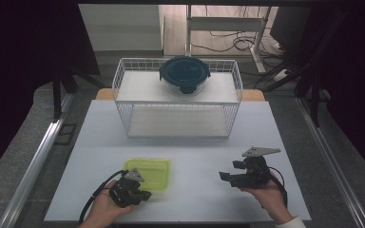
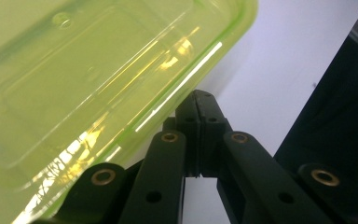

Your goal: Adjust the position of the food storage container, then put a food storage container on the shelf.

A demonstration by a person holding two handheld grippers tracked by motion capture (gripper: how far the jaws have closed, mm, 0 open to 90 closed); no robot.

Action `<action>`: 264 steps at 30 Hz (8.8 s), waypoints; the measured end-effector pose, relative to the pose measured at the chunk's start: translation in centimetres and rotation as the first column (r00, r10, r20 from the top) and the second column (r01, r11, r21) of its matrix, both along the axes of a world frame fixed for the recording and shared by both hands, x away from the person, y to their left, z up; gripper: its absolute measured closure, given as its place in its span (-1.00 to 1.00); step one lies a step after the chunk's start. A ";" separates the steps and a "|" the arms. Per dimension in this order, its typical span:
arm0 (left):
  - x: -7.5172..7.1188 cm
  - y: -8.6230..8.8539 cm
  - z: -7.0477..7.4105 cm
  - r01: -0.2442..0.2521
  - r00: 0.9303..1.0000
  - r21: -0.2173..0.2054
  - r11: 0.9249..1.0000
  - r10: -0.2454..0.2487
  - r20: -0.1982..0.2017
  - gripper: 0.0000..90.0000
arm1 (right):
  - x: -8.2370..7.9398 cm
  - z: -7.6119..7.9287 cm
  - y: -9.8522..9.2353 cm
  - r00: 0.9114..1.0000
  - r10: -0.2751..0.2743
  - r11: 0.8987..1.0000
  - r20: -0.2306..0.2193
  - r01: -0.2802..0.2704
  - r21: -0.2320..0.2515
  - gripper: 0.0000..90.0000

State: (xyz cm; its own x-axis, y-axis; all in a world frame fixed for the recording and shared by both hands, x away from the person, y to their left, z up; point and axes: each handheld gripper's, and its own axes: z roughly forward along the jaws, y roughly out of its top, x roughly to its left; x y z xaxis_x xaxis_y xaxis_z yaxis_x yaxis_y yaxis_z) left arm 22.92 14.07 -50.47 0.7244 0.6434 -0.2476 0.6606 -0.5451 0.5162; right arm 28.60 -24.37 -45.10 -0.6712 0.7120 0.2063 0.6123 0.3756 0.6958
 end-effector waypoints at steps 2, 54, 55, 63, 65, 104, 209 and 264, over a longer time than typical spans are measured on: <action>0.0 -0.4 0.1 0.006 1.000 -0.011 1.000 -0.006 -0.007 0.98 | 0.0 0.0 0.0 1.000 0.000 1.000 -0.004 0.000 0.000 -0.44; 2.0 8.0 -0.2 -0.267 0.964 0.022 0.963 0.267 0.004 0.99 | 0.0 -0.1 -0.3 1.000 -0.016 1.000 -0.009 0.016 -0.003 -0.44; 2.0 7.9 -0.2 -0.264 0.965 0.021 0.964 0.264 0.004 0.99 | 0.0 -0.1 -0.3 1.000 -0.016 1.000 -0.009 0.016 -0.003 -0.44; 2.3 7.3 -0.2 -0.259 0.966 0.014 0.966 0.259 -0.001 0.99 | 0.0 -0.2 -0.3 1.000 -0.015 1.000 -0.013 0.015 -0.003 -0.44; 2.4 7.2 -0.2 -0.248 0.969 0.020 0.969 0.248 0.001 0.99 | 0.0 -0.2 -0.3 1.000 -0.015 1.000 -0.013 0.015 -0.003 -0.44; 5.6 0.3 -0.5 -0.144 0.989 0.020 0.989 0.145 -0.013 0.99 | 0.1 -0.2 -0.4 1.000 -0.010 1.000 -0.017 0.010 -0.003 -0.44; 8.1 -0.3 -1.0 -0.308 0.939 -0.360 0.881 0.222 -0.262 0.14 | 3.5 -4.9 4.9 0.962 -0.031 0.982 -0.271 0.080 0.173 0.18; 5.4 0.3 3.8 -0.261 0.965 -0.468 0.844 0.232 -0.118 0.77 | 1.6 -0.5 3.5 0.986 -0.014 0.951 -0.167 0.065 0.303 0.73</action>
State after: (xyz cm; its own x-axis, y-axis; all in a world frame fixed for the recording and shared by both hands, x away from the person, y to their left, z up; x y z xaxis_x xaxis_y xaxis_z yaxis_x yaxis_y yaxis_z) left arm 28.29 14.35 -46.70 0.5339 0.5923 -0.6034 0.7751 -0.0576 0.6293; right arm 30.22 -20.88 -45.57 -0.5834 0.6224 0.5218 0.7357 0.1327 0.6642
